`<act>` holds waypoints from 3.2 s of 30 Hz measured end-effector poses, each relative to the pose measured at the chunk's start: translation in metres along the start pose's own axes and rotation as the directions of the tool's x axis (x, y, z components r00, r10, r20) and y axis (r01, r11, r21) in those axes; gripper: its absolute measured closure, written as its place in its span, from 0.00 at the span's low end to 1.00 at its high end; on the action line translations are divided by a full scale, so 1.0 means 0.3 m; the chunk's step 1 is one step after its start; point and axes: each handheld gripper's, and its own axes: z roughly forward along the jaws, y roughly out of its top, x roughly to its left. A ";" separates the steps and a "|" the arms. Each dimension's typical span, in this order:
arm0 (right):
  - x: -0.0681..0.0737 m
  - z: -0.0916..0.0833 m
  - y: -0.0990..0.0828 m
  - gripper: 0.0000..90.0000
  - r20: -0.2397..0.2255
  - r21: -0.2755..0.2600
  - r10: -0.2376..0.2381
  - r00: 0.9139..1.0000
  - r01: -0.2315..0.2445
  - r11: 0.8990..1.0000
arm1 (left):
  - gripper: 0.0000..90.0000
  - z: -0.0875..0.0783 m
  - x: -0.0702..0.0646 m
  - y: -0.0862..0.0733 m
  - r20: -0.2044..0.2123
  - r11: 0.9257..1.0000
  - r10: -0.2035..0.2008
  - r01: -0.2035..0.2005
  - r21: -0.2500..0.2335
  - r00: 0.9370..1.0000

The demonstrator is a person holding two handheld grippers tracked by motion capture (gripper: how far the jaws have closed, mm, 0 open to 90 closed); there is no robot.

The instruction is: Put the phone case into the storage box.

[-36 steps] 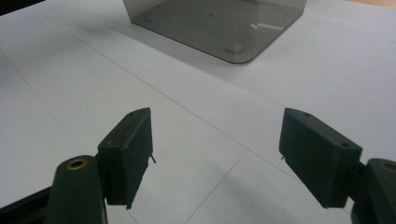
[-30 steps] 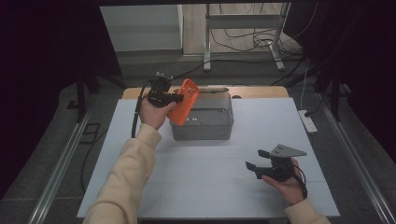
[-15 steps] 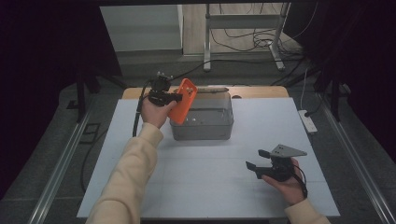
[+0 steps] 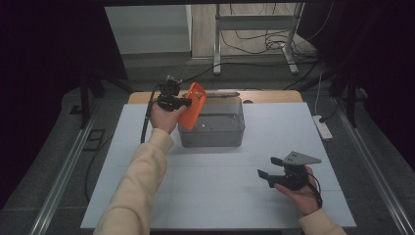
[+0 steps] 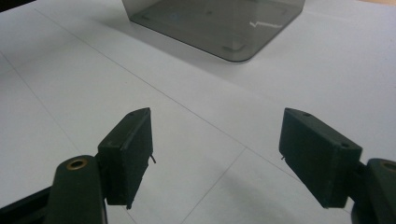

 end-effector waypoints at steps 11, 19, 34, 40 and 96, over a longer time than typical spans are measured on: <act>0.000 0.002 0.000 0.30 0.001 0.001 -0.001 1.000 0.001 1.000 | 0.88 0.013 0.011 0.003 -0.031 0.999 -0.038 0.038 0.007 0.999; 0.001 0.002 0.001 0.30 0.000 0.000 -0.003 1.000 0.003 1.000 | 0.88 0.017 0.011 0.003 -0.058 0.999 -0.052 0.053 0.012 0.997; 0.001 0.002 0.000 0.30 -0.001 0.002 -0.004 1.000 0.004 1.000 | 0.88 0.044 0.003 0.001 -0.086 0.998 -0.052 0.055 0.034 0.995; 0.001 0.003 0.001 0.30 0.000 0.003 -0.005 1.000 0.005 1.000 | 0.88 0.055 0.004 -0.002 -0.095 0.997 -0.058 0.062 0.036 0.994; -0.003 0.002 0.000 0.30 0.001 0.003 0.001 1.000 -0.001 1.000 | 0.88 0.163 0.011 -0.046 -0.164 0.988 -0.088 0.106 0.108 0.983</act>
